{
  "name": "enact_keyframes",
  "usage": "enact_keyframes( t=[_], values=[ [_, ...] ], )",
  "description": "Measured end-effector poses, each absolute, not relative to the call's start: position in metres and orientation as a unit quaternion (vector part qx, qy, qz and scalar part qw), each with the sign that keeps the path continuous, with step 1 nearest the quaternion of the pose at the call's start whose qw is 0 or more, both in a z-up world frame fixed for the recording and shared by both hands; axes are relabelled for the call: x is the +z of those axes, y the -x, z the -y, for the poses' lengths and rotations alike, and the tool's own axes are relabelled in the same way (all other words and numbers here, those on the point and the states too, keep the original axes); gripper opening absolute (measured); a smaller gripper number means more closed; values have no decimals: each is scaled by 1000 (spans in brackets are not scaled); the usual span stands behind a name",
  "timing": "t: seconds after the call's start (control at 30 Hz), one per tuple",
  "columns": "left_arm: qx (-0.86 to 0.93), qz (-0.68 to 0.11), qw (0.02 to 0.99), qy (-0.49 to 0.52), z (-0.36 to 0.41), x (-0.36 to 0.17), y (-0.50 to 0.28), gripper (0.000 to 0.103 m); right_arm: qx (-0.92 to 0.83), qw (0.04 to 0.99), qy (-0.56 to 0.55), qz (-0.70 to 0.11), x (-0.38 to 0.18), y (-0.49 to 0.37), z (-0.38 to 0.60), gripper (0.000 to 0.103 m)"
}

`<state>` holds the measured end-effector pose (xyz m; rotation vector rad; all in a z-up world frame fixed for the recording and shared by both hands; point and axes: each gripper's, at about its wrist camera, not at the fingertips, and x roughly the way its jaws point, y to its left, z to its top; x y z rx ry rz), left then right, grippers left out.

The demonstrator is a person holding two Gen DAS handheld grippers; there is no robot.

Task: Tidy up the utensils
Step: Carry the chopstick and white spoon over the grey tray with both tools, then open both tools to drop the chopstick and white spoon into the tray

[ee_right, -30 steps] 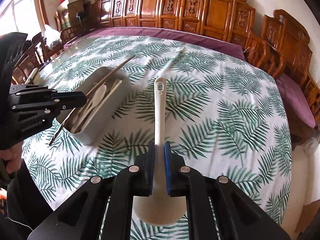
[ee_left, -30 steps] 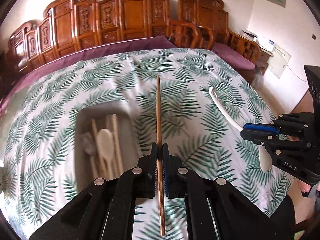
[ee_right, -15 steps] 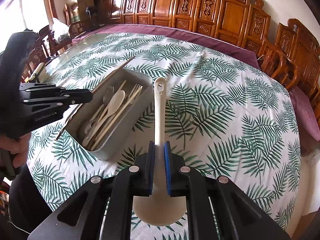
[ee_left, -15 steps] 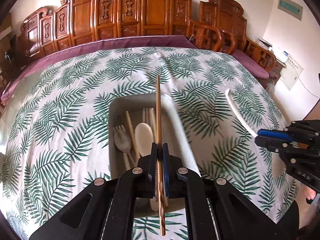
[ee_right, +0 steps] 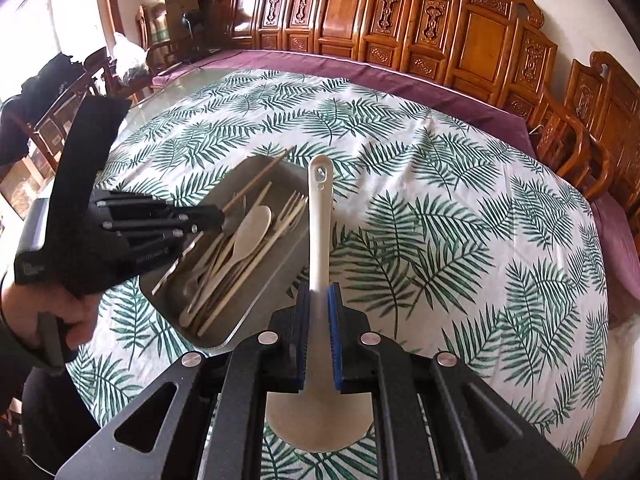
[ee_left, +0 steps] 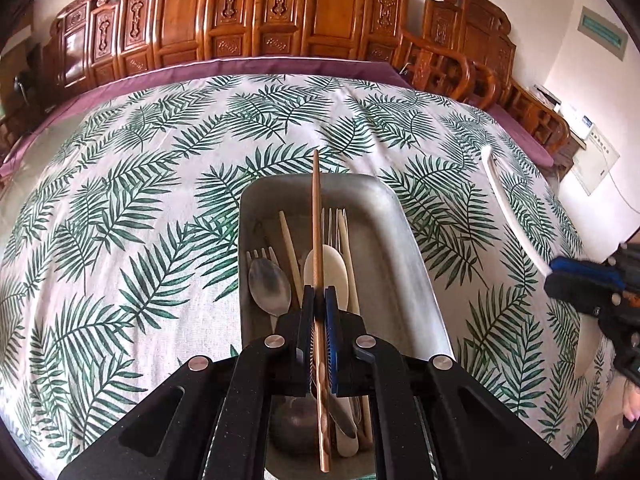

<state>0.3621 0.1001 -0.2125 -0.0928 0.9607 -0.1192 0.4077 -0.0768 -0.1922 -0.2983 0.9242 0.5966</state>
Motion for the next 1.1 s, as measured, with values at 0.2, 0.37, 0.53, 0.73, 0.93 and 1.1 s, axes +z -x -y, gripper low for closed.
enact_keyframes(
  t=[0.2,0.37,0.53,0.73,0.93,1.1],
  values=[
    [-55,-455,888,33,-99,-213,-361,5,283,847,134,-429,-189,-412,64,11],
    [-58,-461,885,31,-99,-214,-359,5,285,850,125,-425,-187,-414,58,11],
    [-61,-453,889,31,-104,-200,-348,5,289,850,119,-425,-187,-418,49,11],
    [-58,-434,898,33,-121,-177,-328,5,295,847,105,-430,-193,-423,30,11],
    [-39,-420,906,27,-143,-165,-315,5,301,841,84,-443,-206,-428,9,11],
    [-26,-413,910,31,-161,-160,-307,6,299,834,68,-457,-219,-433,-6,11]
  ],
)
